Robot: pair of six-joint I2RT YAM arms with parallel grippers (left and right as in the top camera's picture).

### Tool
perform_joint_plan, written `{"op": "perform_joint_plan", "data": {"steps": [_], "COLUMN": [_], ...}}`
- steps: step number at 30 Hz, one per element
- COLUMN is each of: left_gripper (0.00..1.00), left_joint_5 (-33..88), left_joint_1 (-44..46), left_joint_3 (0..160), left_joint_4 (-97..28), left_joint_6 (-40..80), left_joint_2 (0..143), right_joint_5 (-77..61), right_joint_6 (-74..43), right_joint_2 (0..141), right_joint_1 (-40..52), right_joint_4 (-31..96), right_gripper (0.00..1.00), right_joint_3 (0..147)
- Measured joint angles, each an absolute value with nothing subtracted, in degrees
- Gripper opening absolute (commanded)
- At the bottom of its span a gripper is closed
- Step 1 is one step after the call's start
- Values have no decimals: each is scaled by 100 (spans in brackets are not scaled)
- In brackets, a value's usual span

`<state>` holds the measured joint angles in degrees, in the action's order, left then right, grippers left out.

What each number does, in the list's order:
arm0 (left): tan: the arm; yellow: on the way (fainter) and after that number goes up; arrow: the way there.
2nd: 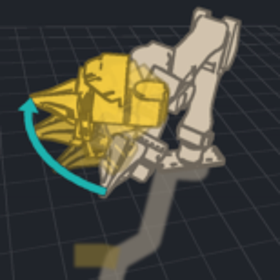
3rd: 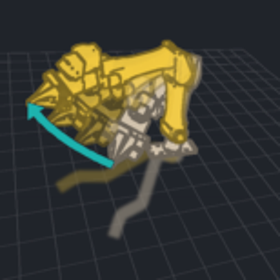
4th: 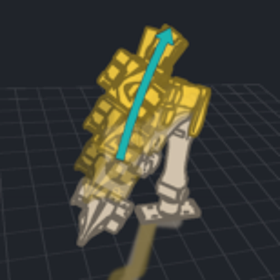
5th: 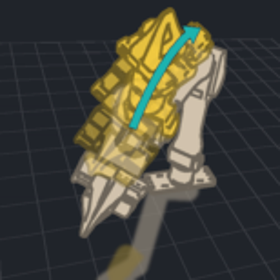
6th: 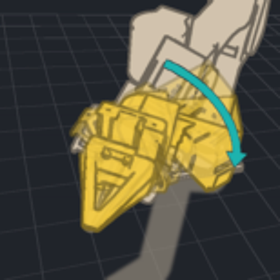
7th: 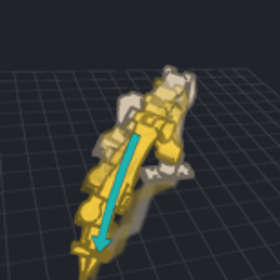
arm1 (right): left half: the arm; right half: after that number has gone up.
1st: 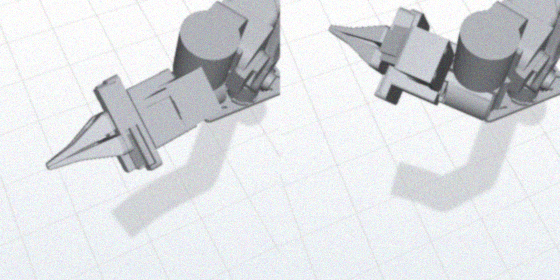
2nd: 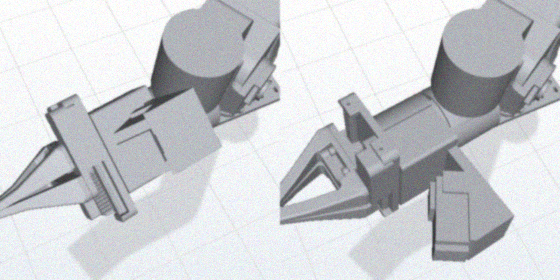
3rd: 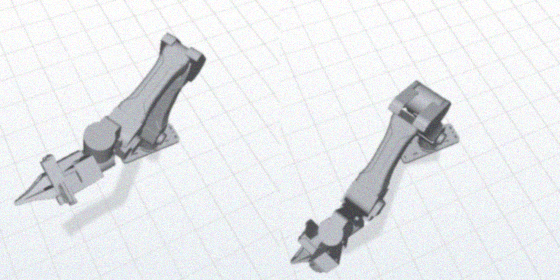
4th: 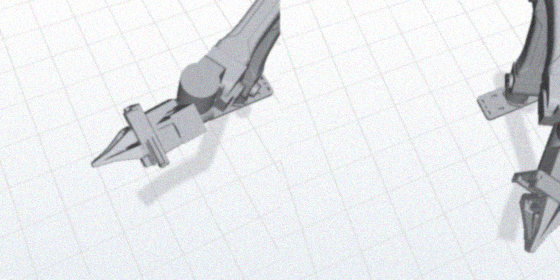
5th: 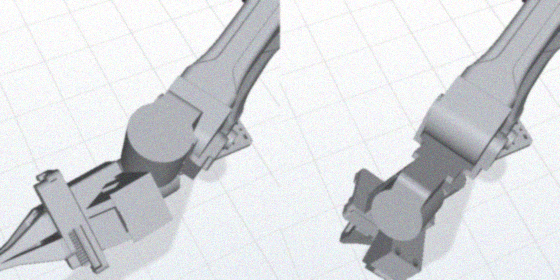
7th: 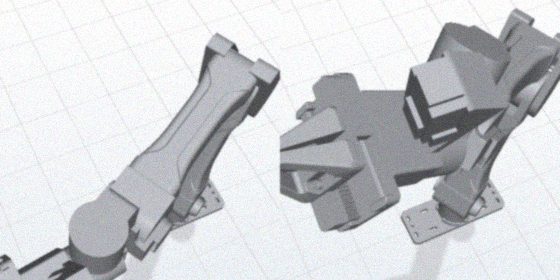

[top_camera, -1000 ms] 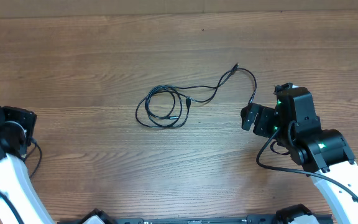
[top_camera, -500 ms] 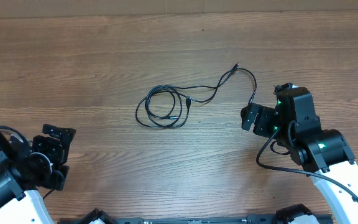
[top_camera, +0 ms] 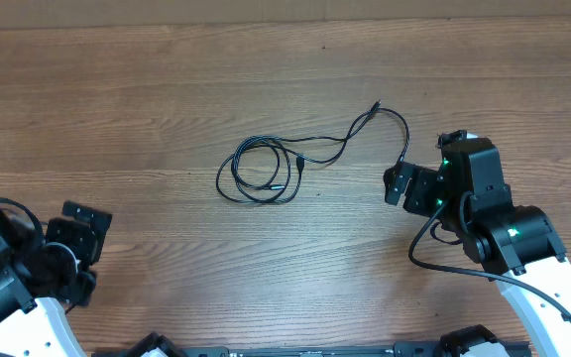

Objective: Untangle cables
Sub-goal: 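Reach the left gripper rightward to the cable bundle center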

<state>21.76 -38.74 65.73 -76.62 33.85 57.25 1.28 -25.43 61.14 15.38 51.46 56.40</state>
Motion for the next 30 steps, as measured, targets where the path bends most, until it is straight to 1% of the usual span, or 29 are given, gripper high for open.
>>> {"op": "perform_joint_plan", "data": {"steps": [2, 4, 5, 7, 11, 15, 22, 26, 30], "left_gripper": [100, 100, 100, 100, 100, 100, 100, 100, 100], "left_joint_5": [2906, 3752, 3968, 4305, 4525, 4313, 2974, 2220, 1907], "left_joint_1": [-3861, -3743, -3636, -3286, -2429, -1557, -220, 733, 1417], "left_joint_3": [6573, 6573, 6573, 6573, 6573, 6573, 6573, 6573, 6573], "left_joint_4": [-7341, -7408, -7507, -7614, -7520, -7118, -6810, -6545, -5896], "left_joint_6": [2399, 1105, 690, -45, -659, -478, 917, 1863, 2436], "left_joint_2": [5736, 5741, 5741, 5741, 5741, 5741, 5741, 5784, 6053], "right_joint_5": [130, 128, 99, -43, -543, -1109, -1483, -1522, -1522], "right_joint_6": [-2543, -2543, -2541, -2545, -2543, -2543, -2545, -2543, -2543], "right_joint_2": [6114, 6114, 6114, 6114, 6114, 6114, 6114, 6114, 6114], "right_joint_1": [1535, 1535, 1538, 1535, 1535, 1535, 1535, 1535, 1535], "right_joint_4": [5124, 5127, 5129, 5131, 4984, 4890, 4888, 4888, 4888], "right_gripper": [100, 100, 100, 100, 100, 100, 100, 100, 100], "right_joint_3": [5640, 5640, 5640, 5640, 5640, 5640, 5640, 5640, 5640]}}
